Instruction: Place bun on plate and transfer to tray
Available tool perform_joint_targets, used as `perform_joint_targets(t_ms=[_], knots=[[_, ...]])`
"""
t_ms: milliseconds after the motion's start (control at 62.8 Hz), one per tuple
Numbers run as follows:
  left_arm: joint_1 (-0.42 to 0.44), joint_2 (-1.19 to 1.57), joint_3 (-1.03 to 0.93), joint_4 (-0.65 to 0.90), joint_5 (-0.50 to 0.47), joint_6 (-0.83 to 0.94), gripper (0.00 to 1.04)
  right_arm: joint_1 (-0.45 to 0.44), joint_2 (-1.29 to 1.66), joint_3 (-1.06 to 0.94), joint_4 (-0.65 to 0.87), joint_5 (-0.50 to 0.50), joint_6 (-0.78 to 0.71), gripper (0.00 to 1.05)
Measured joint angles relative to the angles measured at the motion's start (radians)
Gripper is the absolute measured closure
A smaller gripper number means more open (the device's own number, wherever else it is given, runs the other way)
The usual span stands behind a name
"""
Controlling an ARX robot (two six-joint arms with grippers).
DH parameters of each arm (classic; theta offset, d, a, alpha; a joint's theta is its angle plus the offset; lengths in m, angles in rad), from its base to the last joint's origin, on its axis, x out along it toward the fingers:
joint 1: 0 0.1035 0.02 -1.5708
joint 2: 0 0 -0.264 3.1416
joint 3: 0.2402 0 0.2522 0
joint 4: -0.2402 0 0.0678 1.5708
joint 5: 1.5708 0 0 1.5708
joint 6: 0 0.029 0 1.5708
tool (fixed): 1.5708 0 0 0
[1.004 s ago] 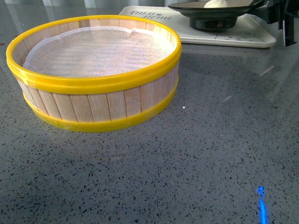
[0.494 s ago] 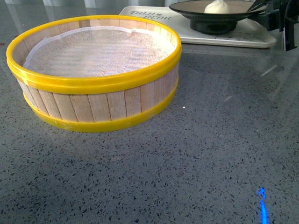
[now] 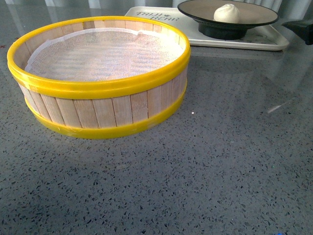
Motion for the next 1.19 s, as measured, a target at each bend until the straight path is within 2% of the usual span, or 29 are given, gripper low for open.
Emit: perform_joint_targets(t_ms=[223,446,589,653,828,844,924,988,1067,1195], knots=[[0.000,0.000,0.000,0.000,0.000,0.000,0.07,-0.043,-0.170,-0.159,-0.071,0.035,-0.045,0.09],[0.000,0.000,0.000,0.000,0.000,0.000,0.07,-0.185,-0.411,-0.354,-0.087,0.111,-0.213,0.09],[0.000,0.000,0.000,0.000,0.000,0.000,0.07,-0.289,-0.594,-0.514,0.027,0.235,-0.457,0.09],[0.000,0.000,0.000,0.000,0.000,0.000,0.07,-0.344,-0.702,-0.644,0.154,0.299,-0.674,0.09],[0.000,0.000,0.000,0.000,0.000,0.000,0.07,-0.446,-0.819,-0.882,0.368,0.297,-1.036,0.09],[0.000,0.000,0.000,0.000,0.000,0.000,0.07,-0.455,-0.820,-0.895,0.386,0.277,-1.054,0.10],[0.000,0.000,0.000,0.000,0.000,0.000,0.07,-0.505,-0.843,-0.999,0.505,-0.016,-1.170,0.24],[0.000,0.001,0.000,0.000,0.000,0.000,0.07,-0.492,-0.886,-1.073,0.541,-0.164,-1.212,0.34],[0.000,0.000,0.000,0.000,0.000,0.000,0.07,-0.454,-0.936,-1.140,0.553,-0.180,-1.244,0.47],[0.000,0.000,0.000,0.000,-0.003,0.000,0.07,-0.381,-1.032,-1.197,0.496,-0.097,-1.262,0.68]])
